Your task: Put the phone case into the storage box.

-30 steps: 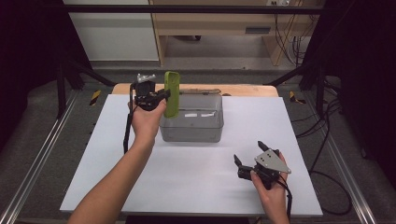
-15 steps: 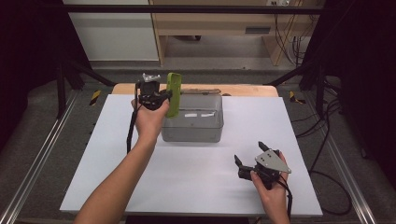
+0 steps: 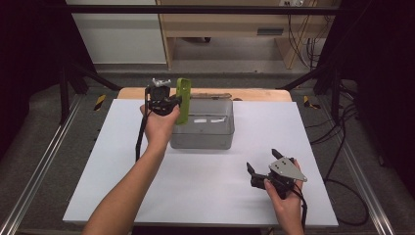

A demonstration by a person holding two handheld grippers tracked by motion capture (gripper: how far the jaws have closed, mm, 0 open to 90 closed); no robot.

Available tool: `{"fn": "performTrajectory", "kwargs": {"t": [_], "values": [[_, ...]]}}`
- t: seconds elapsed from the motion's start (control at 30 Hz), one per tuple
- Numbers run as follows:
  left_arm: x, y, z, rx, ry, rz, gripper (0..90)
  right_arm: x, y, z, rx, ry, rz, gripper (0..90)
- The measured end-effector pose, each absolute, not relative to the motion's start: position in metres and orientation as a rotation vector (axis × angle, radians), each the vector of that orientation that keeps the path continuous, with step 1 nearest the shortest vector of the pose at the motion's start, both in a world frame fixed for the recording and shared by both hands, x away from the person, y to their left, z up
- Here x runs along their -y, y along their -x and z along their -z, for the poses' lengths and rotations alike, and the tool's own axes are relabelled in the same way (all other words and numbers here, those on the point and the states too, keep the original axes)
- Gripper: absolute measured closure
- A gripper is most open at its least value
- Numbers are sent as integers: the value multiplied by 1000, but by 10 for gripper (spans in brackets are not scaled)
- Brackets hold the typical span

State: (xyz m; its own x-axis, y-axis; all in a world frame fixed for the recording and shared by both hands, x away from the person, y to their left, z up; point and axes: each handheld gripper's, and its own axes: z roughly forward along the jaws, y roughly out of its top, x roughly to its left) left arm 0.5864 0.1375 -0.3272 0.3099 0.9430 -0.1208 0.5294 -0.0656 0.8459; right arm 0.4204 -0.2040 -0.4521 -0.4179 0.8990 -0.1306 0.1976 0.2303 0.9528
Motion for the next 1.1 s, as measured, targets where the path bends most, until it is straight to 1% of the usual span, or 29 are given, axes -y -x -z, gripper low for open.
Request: {"fn": "performTrajectory", "kwargs": {"t": [0.73,1.1], "values": [[-137,-598,337,-1382,-1723,-567,776,203,-421,454,-1797,-1022,-1205,58],[-134,-599,342,-1390,-1758,-549,776,203,-421,454,-1800,-1029,-1202,58]]}}
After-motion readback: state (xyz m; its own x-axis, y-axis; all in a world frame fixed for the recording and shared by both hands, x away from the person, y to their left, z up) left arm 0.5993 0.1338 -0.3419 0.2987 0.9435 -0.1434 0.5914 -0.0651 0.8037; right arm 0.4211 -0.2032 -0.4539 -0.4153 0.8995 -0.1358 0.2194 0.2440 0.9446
